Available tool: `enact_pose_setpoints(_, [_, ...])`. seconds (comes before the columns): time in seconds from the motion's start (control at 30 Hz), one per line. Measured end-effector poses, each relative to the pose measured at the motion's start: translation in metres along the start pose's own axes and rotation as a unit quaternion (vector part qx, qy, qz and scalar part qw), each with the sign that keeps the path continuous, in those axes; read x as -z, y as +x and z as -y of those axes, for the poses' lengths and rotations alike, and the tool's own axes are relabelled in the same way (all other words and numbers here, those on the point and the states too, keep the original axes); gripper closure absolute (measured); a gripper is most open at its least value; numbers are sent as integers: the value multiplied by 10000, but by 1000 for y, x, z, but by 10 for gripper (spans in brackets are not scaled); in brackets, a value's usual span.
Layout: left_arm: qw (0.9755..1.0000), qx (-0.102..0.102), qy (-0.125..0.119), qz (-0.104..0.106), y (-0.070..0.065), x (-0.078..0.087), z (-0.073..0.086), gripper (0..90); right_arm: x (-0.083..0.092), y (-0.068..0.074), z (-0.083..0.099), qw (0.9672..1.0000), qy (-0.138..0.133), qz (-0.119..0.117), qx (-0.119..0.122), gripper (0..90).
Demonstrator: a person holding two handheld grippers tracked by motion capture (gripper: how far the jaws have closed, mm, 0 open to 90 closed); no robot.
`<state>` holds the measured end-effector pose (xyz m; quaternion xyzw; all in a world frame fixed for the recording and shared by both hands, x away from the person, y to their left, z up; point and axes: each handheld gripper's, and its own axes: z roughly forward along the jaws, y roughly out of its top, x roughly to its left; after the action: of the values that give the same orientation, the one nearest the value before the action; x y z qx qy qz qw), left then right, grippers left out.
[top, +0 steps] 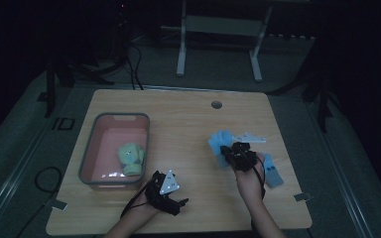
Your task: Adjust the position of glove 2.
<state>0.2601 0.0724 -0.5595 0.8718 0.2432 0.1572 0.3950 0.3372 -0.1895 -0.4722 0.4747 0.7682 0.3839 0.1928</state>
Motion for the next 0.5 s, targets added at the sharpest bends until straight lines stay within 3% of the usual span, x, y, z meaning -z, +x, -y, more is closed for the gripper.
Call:
enact_pose_setpoints(0.2, [10000,-24,1,11,-1,-1,0,75,3,16,19,9997,-5,-38,-233,878])
enact_pose_setpoints(0.27, [10000,-24,4,26,-1,-1,0,75,0,21,27,9997,40,-2,-245,878])
enact_pose_setpoints(0.33, [10000,-34,12,30,-1,-2,0,75,-4,23,34,9991,67,-50,-417,878])
enact_pose_setpoints(0.5, [10000,-51,17,57,-2,-2,0,75,-18,31,52,9986,263,-40,-459,878])
